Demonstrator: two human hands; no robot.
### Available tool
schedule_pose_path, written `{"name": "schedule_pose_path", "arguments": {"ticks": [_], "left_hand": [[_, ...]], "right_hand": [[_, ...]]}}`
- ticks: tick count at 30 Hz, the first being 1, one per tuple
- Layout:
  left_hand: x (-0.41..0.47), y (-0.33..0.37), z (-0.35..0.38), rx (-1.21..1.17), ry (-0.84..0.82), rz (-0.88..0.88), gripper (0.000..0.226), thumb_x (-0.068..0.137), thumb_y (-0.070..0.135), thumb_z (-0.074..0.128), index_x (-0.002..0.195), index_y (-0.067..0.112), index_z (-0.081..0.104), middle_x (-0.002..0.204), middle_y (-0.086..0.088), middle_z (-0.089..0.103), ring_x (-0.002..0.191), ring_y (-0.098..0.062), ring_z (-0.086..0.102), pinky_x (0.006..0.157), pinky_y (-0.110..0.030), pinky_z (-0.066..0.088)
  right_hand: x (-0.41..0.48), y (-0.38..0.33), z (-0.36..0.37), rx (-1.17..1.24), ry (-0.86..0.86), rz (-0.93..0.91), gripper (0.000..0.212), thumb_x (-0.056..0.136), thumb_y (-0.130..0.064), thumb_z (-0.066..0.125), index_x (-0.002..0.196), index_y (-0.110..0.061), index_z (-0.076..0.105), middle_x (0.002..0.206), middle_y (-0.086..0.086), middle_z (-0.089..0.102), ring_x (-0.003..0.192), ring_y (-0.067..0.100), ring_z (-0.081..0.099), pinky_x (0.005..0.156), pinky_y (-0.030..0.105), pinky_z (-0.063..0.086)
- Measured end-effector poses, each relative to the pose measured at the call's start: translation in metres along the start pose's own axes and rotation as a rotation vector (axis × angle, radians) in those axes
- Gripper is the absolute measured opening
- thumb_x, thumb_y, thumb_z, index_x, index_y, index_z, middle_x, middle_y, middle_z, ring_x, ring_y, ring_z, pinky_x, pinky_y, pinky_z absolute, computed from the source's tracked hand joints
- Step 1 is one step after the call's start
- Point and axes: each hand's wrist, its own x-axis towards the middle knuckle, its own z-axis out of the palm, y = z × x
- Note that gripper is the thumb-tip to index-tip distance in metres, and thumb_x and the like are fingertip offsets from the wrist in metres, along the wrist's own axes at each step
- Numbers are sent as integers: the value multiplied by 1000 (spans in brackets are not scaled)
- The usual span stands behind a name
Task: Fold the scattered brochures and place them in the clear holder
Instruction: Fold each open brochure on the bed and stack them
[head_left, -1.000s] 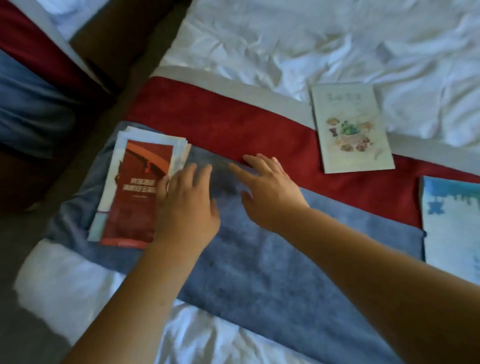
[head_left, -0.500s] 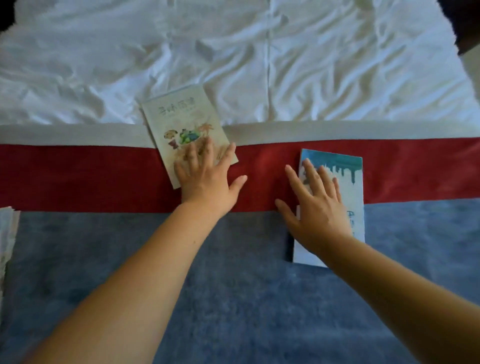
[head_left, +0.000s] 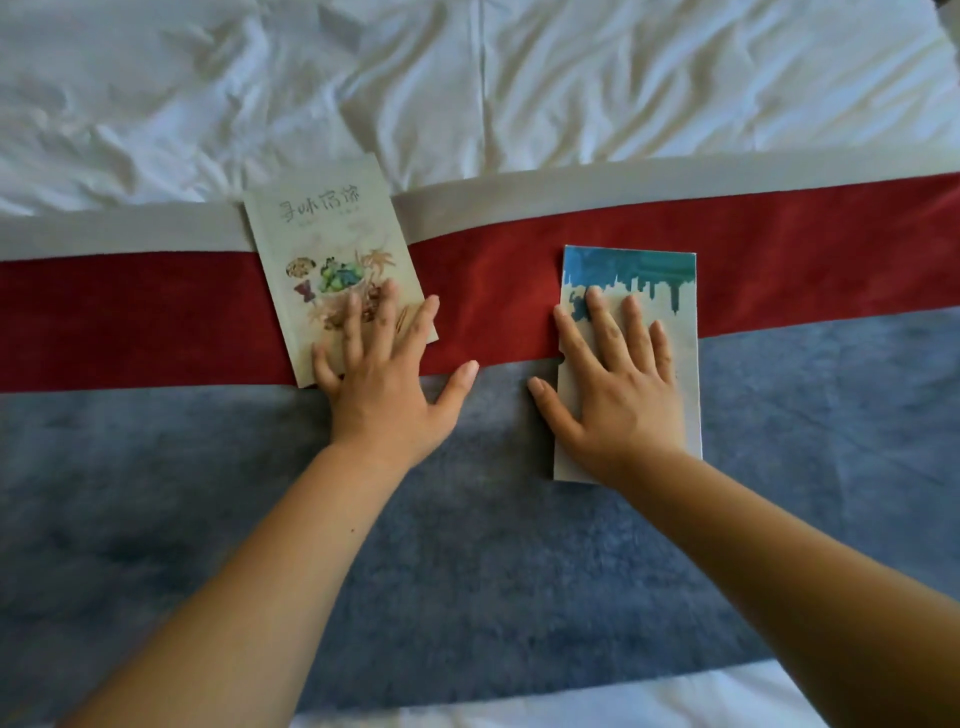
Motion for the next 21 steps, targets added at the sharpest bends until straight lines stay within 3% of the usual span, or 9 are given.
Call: {"name": "schedule_pose_path", "arguments": {"ticks": [4, 7, 10, 12, 16, 19, 21], "left_hand": [[-23, 6, 5, 2, -14, -9, 81, 88, 83, 29, 158, 51, 4, 170, 13, -15, 156, -24, -17, 117, -69, 0], [-36, 11, 4, 3, -36, -14, 76, 91, 80, 26, 158, 51, 4, 170, 11, -13, 156, -26, -16, 118, -67, 2], [-40, 22, -4, -3, -26, -7, 63, 99, 65, 20, 159, 49, 7, 172, 3, 1, 157, -32, -4, 119, -61, 9], [-36, 36, -10, -20, 17, 50, 57, 104, 54, 20, 160, 45, 11, 170, -1, 15, 156, -33, 11, 120, -56, 14], [-11, 69, -17, -81, 88, 239, 53, 108, 38, 29, 161, 38, 21, 167, 0, 27, 151, -26, 28, 118, -47, 21], [12, 97, -15, -27, 38, 404, 56, 106, 44, 37, 159, 41, 22, 168, 5, 24, 153, -25, 23, 117, -45, 21], [20, 113, -12, 52, -10, 542, 56, 103, 50, 41, 157, 42, 29, 164, 7, 32, 151, -23, 26, 115, -43, 22]], "right_hand": [[-3, -7, -6, 72, -29, -2, 79, 96, -62, 25, 165, -36, -2, 174, 0, -7, 159, 30, -15, 128, 49, -7], [-7, -13, -11, 170, -95, -31, 95, 86, -42, 47, 166, -29, -2, 174, 1, -3, 159, 31, -13, 129, 49, -4], [-15, -16, -16, 182, -202, -127, 116, 73, -12, 58, 162, -38, -12, 174, -1, -2, 158, 37, -12, 129, 51, -1], [-22, -14, -18, 182, -240, -216, 120, 71, -1, 59, 162, -41, -9, 174, -3, 4, 158, 38, -8, 128, 47, 2], [-41, -4, -21, 266, -240, -419, 109, 72, 14, 59, 164, -28, 21, 168, -2, 31, 158, 30, 15, 127, 39, 14], [-58, 8, -19, 263, -237, -655, 84, 72, 17, 57, 150, -12, 54, 153, 10, 54, 146, 30, 45, 123, 41, 32], [-68, 18, -15, 210, -242, -822, 65, 80, 7, 45, 140, -11, 64, 147, 9, 59, 143, 26, 49, 122, 42, 36]]}}
